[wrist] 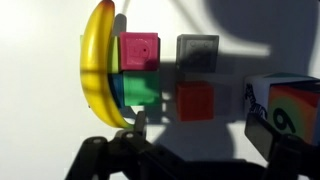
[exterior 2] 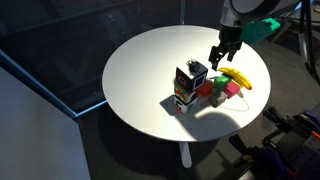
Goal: Put the orange block on the table
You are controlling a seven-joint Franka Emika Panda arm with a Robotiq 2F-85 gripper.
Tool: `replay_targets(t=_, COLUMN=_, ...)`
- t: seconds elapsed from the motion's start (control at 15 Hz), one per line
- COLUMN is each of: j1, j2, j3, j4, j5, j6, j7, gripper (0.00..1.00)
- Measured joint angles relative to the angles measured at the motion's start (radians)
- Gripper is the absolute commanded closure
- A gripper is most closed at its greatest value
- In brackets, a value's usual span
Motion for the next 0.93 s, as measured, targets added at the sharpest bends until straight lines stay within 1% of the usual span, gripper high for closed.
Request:
replay_targets(t=0.4, j1=0.004, j2=-0.098, j3=0.0, j4=-0.046, j5=-0.002, j6=-0.085, j7=0.003, gripper=0.0)
replay_targets(t=0.93, j1=0.022, j2=-0.22, j3=0.015, j4=-0.101, j5=-0.003, j6=-0.14, j7=0.033, gripper=0.0)
